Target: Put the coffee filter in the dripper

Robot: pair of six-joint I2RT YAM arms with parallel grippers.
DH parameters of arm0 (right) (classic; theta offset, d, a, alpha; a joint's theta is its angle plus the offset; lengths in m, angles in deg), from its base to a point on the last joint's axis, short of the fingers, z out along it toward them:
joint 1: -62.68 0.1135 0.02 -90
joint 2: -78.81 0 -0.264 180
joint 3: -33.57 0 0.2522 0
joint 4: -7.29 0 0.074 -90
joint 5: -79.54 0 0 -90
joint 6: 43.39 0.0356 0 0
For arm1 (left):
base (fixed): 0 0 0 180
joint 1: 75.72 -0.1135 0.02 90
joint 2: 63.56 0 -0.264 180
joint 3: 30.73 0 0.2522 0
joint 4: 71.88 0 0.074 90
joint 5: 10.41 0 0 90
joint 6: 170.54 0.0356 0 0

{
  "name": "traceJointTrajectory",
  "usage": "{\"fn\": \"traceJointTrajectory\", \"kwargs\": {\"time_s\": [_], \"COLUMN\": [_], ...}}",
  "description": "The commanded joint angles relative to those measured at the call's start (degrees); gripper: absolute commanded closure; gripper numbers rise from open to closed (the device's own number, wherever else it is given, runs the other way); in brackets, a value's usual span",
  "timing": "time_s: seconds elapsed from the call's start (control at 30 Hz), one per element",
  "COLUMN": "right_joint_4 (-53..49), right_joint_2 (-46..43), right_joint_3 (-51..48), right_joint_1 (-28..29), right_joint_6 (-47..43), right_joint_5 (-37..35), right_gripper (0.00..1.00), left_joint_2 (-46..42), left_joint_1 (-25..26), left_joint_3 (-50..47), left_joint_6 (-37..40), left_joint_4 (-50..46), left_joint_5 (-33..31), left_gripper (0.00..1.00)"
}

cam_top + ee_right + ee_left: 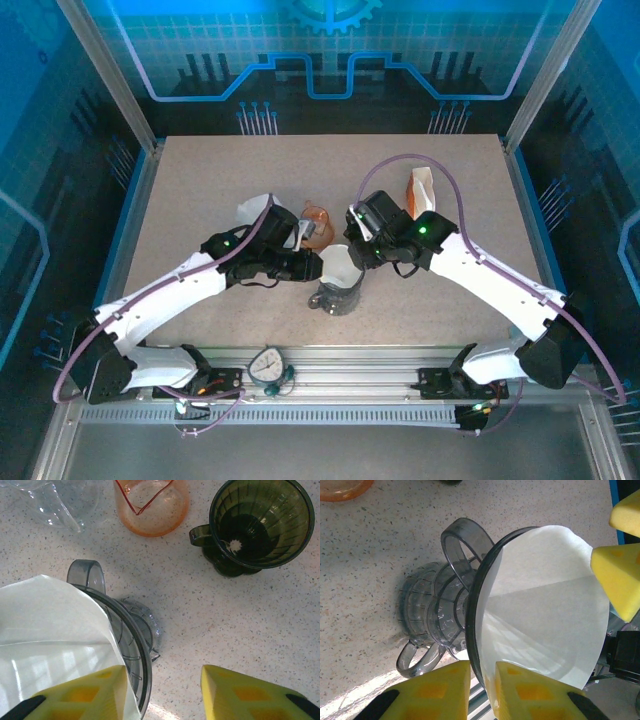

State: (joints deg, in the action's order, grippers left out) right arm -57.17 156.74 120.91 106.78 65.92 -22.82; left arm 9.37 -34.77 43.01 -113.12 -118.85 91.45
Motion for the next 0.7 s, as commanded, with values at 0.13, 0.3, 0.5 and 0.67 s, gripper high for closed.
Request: {"fn": "traceJointTrajectory", "kwargs": {"time_s": [0.13,0.3,0.5,0.67], "right_joint_4": [1.26,0.6,0.34,0.07], "right_joint_2": [-0.09,0.97,1.6,2.27], "right_joint_3": [-0.65,-0.68,-0.74,-0.9], "right_joint_1": [1.68,2.78,3.54,4.02], "right_joint_6": [0.2,0.18,0.62,0.86], "right_joint_5": [0.07,-1.25,-1.87,-2.04], "right_gripper": [0.71,0.79,0.88,0.91], "left_joint_2": [0.99,1.17,0.86,0.79], "left_joint_1": [0.18,0.14,0.19,0.15], "left_joint_3": [1.1,0.75,0.61,0.26], "left_joint_6": [1.51,1.45,1.53,1.73], "left_joint_4": [-1.07,-0.8,-0.88,-0.81], "left_joint_5": [-0.08,-0.09,-0.28,-0.45], "left_gripper": [0.78,0.78,0.74,0.74]}}
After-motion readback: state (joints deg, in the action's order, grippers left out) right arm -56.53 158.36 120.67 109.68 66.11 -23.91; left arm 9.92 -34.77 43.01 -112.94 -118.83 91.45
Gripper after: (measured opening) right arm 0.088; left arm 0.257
